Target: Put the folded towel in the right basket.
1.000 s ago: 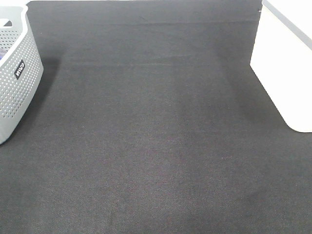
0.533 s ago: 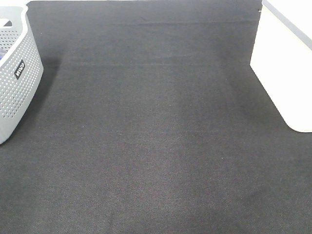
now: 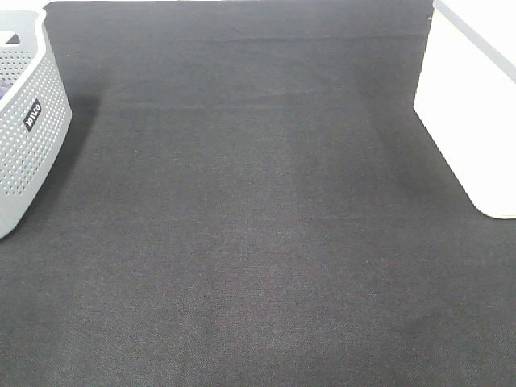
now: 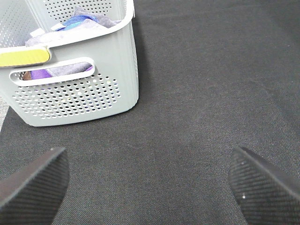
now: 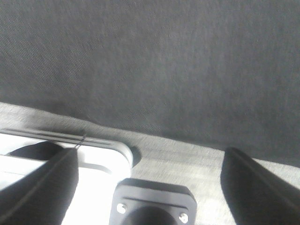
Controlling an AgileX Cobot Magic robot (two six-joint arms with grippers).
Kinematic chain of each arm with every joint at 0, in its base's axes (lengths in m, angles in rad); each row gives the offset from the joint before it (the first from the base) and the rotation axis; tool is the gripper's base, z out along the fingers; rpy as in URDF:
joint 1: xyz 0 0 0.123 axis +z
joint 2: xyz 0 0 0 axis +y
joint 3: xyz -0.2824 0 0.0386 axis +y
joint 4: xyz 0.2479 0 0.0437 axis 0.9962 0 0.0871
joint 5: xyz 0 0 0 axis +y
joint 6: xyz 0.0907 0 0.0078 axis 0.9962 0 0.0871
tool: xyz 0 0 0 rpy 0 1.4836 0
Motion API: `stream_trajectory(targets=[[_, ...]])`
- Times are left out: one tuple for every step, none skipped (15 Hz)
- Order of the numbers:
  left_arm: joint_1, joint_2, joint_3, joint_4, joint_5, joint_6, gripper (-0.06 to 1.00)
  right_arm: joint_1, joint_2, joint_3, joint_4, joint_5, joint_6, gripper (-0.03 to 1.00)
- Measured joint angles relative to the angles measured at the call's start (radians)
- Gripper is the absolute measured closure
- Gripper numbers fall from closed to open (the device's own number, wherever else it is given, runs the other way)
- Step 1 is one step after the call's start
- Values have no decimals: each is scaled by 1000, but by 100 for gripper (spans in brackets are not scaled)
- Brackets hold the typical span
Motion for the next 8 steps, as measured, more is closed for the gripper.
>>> stream_trajectory(targets=[[0, 0, 0, 0, 0, 0, 7, 0, -74, 45, -16, 0, -5, 19], [0, 0, 0, 0, 0, 0, 7, 0, -194, 56, -36, -19, -13, 19], [0, 0, 0, 0, 0, 0, 7, 0, -260, 58, -42, -41, -20, 19], [0, 0, 0, 0, 0, 0, 7, 0, -320, 58, -49, -63, -20, 19], [0, 0, 0, 0, 0, 0, 7, 0, -382, 59, -49, -82, -20, 19], [0, 0, 0, 0, 0, 0, 7, 0, -440, 71, -49, -104, -20, 19], [0, 0, 0, 0, 0, 0, 7, 0, -491, 95, -49, -128, -20, 19], [0, 0, 0, 0, 0, 0, 7, 0, -551, 108, -49, -144, -20, 19]])
